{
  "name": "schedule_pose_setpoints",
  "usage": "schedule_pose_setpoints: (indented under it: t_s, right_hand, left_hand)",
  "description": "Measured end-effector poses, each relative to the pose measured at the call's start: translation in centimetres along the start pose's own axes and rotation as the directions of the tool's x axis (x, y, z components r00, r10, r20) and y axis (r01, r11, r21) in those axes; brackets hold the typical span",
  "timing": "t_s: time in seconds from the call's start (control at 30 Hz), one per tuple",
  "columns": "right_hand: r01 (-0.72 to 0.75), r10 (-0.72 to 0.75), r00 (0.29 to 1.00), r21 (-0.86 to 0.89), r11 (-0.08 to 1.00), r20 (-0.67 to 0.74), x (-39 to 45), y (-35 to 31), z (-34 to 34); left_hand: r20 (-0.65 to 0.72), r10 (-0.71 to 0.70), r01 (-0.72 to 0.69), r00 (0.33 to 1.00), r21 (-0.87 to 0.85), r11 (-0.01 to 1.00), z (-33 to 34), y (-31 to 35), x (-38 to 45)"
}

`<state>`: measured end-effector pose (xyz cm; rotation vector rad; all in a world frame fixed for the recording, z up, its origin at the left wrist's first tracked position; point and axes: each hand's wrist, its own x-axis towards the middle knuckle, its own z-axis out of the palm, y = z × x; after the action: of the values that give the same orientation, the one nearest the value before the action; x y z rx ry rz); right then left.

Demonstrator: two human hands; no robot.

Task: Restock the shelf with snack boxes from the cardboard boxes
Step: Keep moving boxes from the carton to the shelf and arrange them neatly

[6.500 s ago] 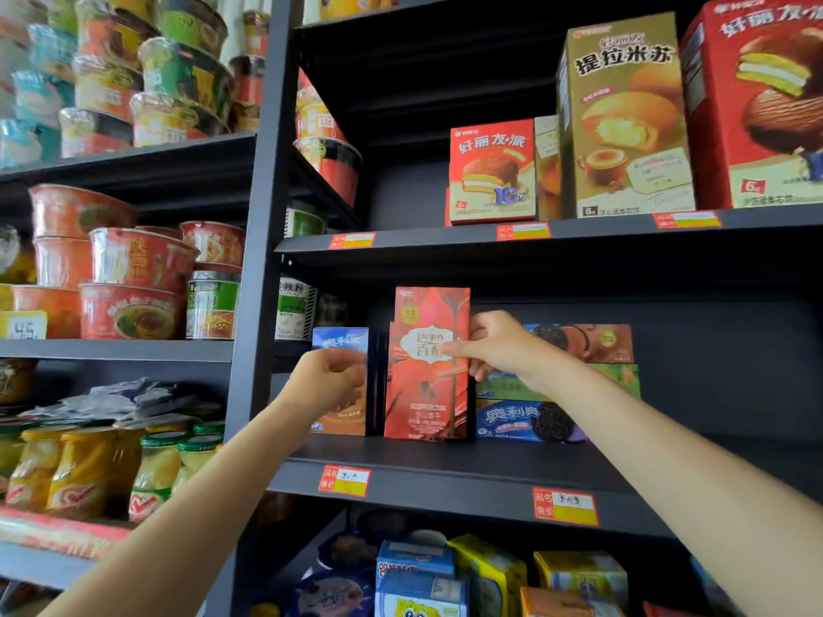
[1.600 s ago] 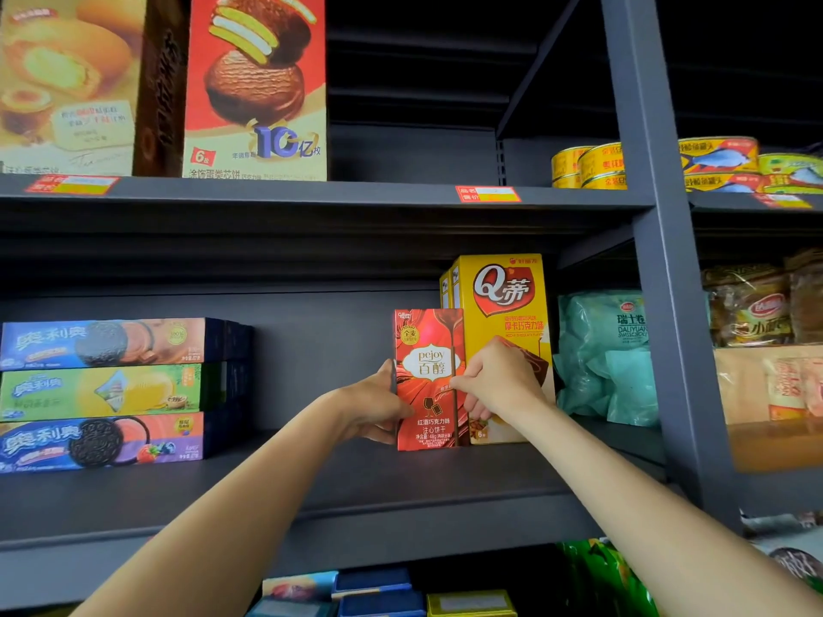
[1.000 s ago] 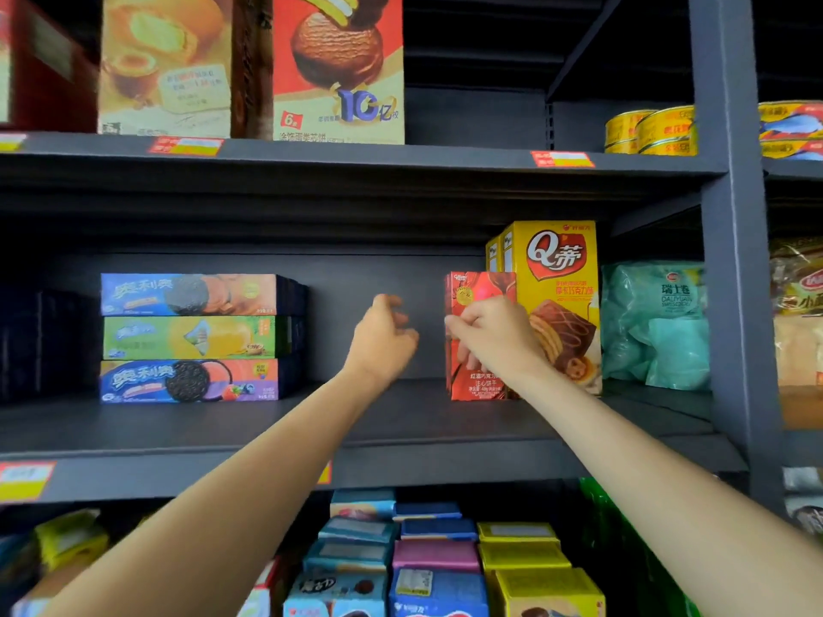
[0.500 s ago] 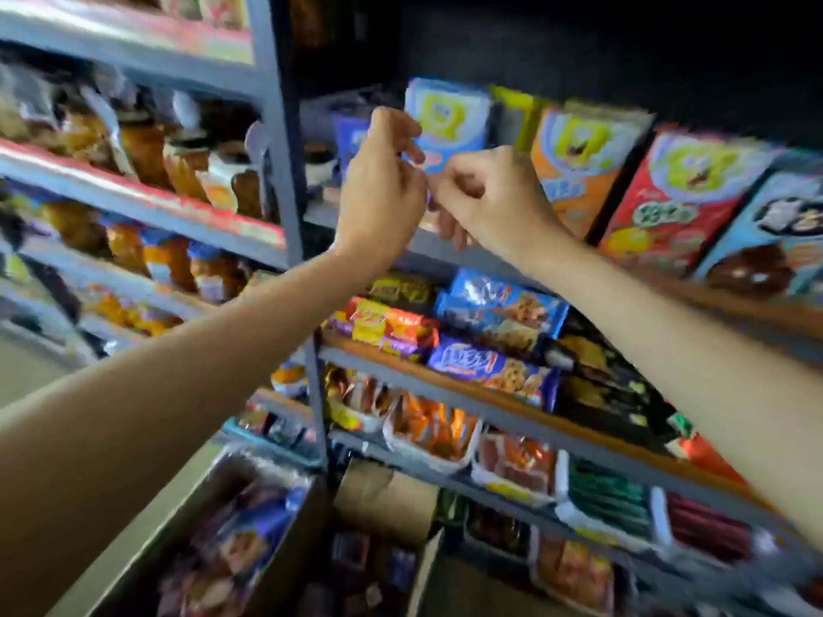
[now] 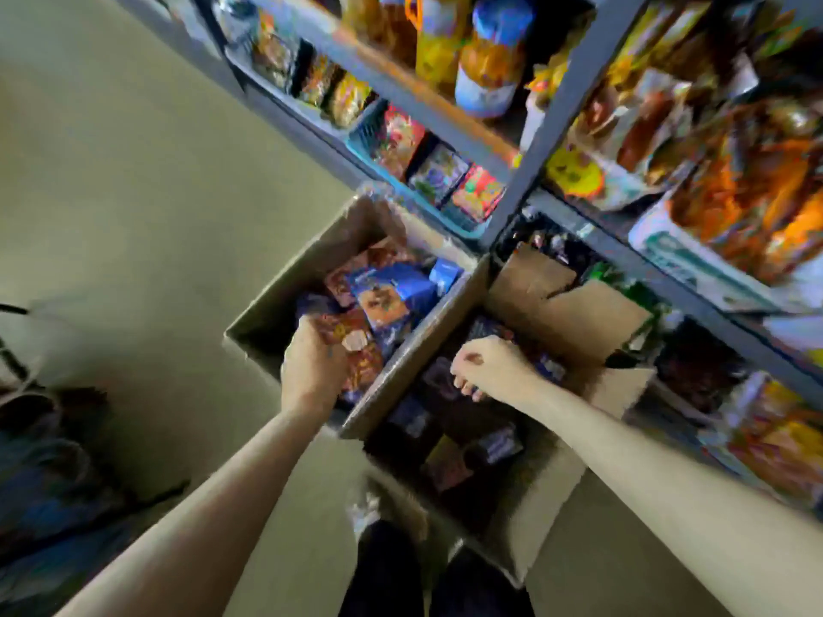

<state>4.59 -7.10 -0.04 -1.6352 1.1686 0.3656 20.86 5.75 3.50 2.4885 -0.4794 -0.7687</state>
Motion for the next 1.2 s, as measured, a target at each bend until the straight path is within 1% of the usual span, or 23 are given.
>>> schedule_pose_setpoints:
  t_s: [0.07, 0.13, 0.2, 0.23, 0.3, 0.37, 0.4, 0.47, 0.5, 0.53, 0.57, 0.6, 0.63, 0.67, 0.7, 0.77, 0.83, 0.9, 0.97, 1.0, 1.07, 1.1, 1.2]
  right_hand:
    - [-0.077, 0.077, 0.997, 0.045, 0.996, 0.006, 3.6, 1.8, 3.3]
    - [-0.179, 0.179, 0.984, 0.045, 0.983, 0.015, 6.4, 3.3, 5.7]
    - [-0.234, 0.233, 0.972, 0.002, 0.972, 0.04, 8.8, 5.1, 7.6]
    - [-0.235, 0.237, 0.971, -0.065, 0.97, 0.035, 10.0, 6.3, 8.6]
    - [-0.23, 0.234, 0.972, -0.211, 0.95, -0.004, 11.9, 9.6, 10.8]
    - [-0.187, 0.204, 0.979, -0.311, 0.932, 0.023, 13.6, 13.4, 13.5]
    - [-0.143, 0.182, 0.981, -0.385, 0.912, 0.066, 14.6, 15.5, 15.0]
    - [-0.053, 0.147, 0.981, -0.549, 0.834, 0.129, 16.4, 19.1, 18.2]
    - [-0.03, 0.12, 0.987, -0.613, 0.79, 0.106, 17.2, 20.4, 19.9]
    - [0.002, 0.046, 0.997, -0.664, 0.747, 0.055, 18.0, 21.5, 21.5]
    - [0.007, -0.006, 1.0, -0.682, 0.731, 0.004, 18.7, 22.0, 22.9]
    - [0.013, -0.07, 0.996, -0.66, 0.751, -0.061, 19.5, 22.5, 23.9]
    - [0.012, -0.066, 0.996, -0.624, 0.782, -0.063, 20.1, 22.6, 24.6]
    - [0.016, -0.038, 0.999, -0.601, 0.799, -0.024, 20.6, 22.7, 25.0]
    - [-0.004, 0.025, 0.999, -0.588, 0.809, 0.027, 20.5, 22.7, 24.9]
    - [-0.048, 0.094, 0.994, -0.558, 0.828, 0.054, 19.4, 22.6, 23.4]
    - [-0.089, 0.134, 0.989, -0.469, 0.879, 0.063, 17.2, 22.1, 19.8]
    - [-0.11, 0.173, 0.977, -0.398, 0.911, 0.125, 14.8, 21.0, 14.7]
    - [-0.112, 0.187, 0.967, -0.371, 0.922, 0.173, 12.1, 19.2, 9.1]
    - [-0.098, 0.177, 0.967, -0.369, 0.924, 0.185, 10.8, 18.1, 6.4]
    - [-0.108, 0.185, 0.964, -0.358, 0.927, 0.189, 6.2, 14.5, -0.4]
    - [-0.112, 0.181, 0.961, -0.305, 0.946, 0.207, 3.8, 12.6, -3.6]
    - [-0.137, 0.14, 0.93, -0.034, 0.99, 0.339, -4.0, 6.5, -13.2]
  left_hand:
    - [0.023, -0.027, 0.026, 0.999, 0.031, 0.999, 2.2, -3.1, 0.4]
    - [0.079, 0.0, -0.006, 0.997, 0.075, 0.997, 4.8, -5.2, 0.3]
    - [0.155, 0.041, -0.057, 0.987, 0.106, 0.993, 7.8, -6.3, 0.4]
    - [0.201, 0.077, -0.102, 0.977, 0.118, 0.988, 9.5, -6.6, 0.5]
    - [0.336, 0.193, -0.247, 0.922, 0.124, 0.961, 13.0, -7.2, 0.9]
    - [0.504, 0.271, -0.386, 0.82, 0.138, 0.912, 16.2, -8.1, 1.9]
    - [0.573, 0.256, -0.421, 0.778, 0.173, 0.89, 17.6, -8.8, 2.6]
    - [0.648, 0.19, -0.448, 0.738, 0.26, 0.855, 20.0, -10.1, 4.1]
    - [0.665, 0.153, -0.452, 0.731, 0.303, 0.839, 21.1, -10.7, 4.8]
    - [0.671, 0.114, -0.443, 0.733, 0.342, 0.829, 22.0, -11.4, 5.5]
    - [0.676, 0.062, -0.417, 0.734, 0.377, 0.827, 22.9, -11.9, 6.0]
    - [0.675, 0.014, -0.392, 0.738, 0.411, 0.823, 23.7, -12.5, 6.3]
    - [0.672, -0.02, -0.377, 0.74, 0.439, 0.816, 24.3, -13.0, 6.6]
    - [0.673, -0.038, -0.374, 0.739, 0.455, 0.808, 24.8, -13.4, 6.7]
    - [0.677, -0.047, -0.38, 0.734, 0.468, 0.798, 25.1, -13.6, 6.6]
    - [0.686, -0.074, -0.398, 0.723, 0.502, 0.768, 25.2, -13.3, 6.1]
    - [0.695, -0.103, -0.396, 0.712, 0.519, 0.758, 24.4, -11.7, 5.3]
    - [0.708, -0.064, -0.438, 0.704, 0.503, 0.746, 22.6, -9.1, 3.7]
    - [0.725, -0.015, -0.492, 0.688, 0.481, 0.726, 20.5, -5.4, 1.8]
    - [0.738, 0.013, -0.524, 0.675, 0.466, 0.713, 19.3, -3.4, 0.9]
    - [0.782, 0.092, -0.604, 0.616, 0.394, 0.693, 15.9, 2.5, -1.6]
    - [0.799, 0.124, -0.633, 0.588, 0.359, 0.686, 13.9, 5.4, -2.8]
    - [0.821, 0.171, -0.647, 0.545, 0.282, 0.708, 7.7, 13.3, -5.5]
